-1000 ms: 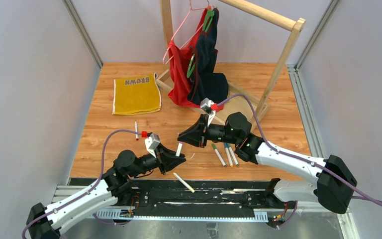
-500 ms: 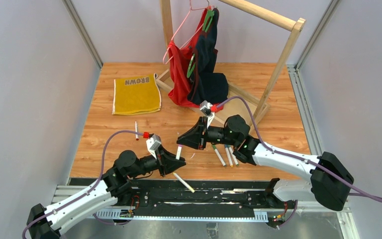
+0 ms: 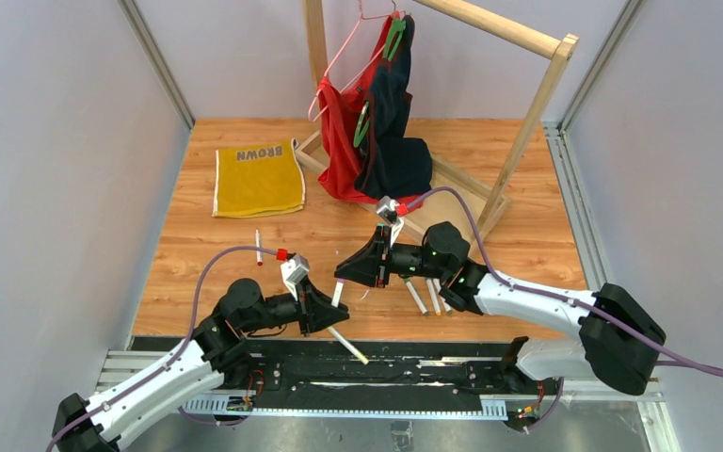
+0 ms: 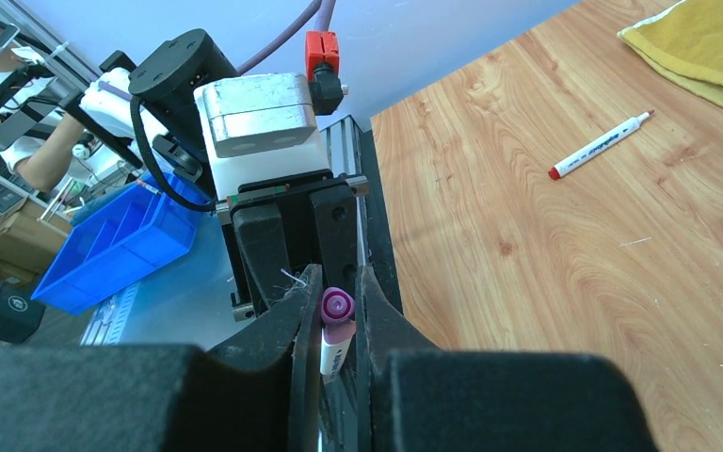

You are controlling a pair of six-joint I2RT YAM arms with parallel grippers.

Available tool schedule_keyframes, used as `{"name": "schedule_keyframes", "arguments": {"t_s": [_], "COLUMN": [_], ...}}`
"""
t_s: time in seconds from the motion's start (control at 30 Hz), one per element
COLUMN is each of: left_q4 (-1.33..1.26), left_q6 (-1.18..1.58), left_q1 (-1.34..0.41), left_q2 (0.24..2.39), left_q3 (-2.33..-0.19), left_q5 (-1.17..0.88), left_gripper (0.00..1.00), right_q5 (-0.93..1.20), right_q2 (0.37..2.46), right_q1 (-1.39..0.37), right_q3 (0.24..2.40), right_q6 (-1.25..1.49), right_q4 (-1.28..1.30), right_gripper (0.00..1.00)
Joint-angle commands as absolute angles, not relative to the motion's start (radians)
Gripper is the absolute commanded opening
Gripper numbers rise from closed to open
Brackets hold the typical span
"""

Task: Insert the pens into the pen caps
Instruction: Press the pen cap onto the pen.

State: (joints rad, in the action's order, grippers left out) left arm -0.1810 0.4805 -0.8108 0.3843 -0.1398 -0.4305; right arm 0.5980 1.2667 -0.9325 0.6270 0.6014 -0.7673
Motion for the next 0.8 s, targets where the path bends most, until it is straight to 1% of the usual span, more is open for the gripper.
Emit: {"name": "schedule_keyframes", "arguments": {"t_s": [0.0,0.23,0.77], "left_q4": [-0.524,-0.6,-0.613], "left_q6": [0.535,0.58,0.61], "left_q1": [-0.747,-0.712,-0.643], "left_q2": [0.377,0.408,0.396], "left_q3": [-0.254,-0.249,-0.236], "left_q5": [-0.367,-0.404,-0.405], "left_gripper": [0.0,0.0,0.0], "right_q5": [0.794,0.842,0.932], "right_q2": [1.304,1.343,1.361], "right_q1": [-1.034,-1.061,-1.072], "right_q3": [0.548,0.547,0.532], "right_q6": [0.601,0.61,0.615], "right_q4": [-0.505,-0.531,-0.467], "right_gripper": [0.0,0.0,0.01]}}
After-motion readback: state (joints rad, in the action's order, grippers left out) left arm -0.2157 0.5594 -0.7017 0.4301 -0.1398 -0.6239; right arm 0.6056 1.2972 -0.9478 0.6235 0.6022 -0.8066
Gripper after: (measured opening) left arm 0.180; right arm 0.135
